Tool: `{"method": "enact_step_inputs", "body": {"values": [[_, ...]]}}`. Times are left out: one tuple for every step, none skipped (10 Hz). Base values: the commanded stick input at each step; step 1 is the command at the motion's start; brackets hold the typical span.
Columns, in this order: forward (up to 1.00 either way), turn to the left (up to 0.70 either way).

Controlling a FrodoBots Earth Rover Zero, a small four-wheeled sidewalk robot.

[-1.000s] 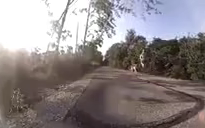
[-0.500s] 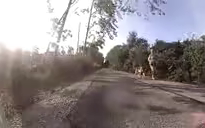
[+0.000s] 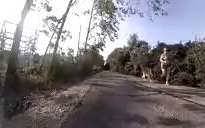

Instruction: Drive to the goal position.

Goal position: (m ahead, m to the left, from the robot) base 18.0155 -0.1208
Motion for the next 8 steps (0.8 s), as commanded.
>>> {"method": "enact_step_inputs", "body": {"values": [[0.70, 0.00], [0.70, 0.00], [0.70, 0.00], [0.70, 0.00], [0.70, 0.00], [0.70, 0.00], [0.70, 0.00], [0.70, 0.00]]}}
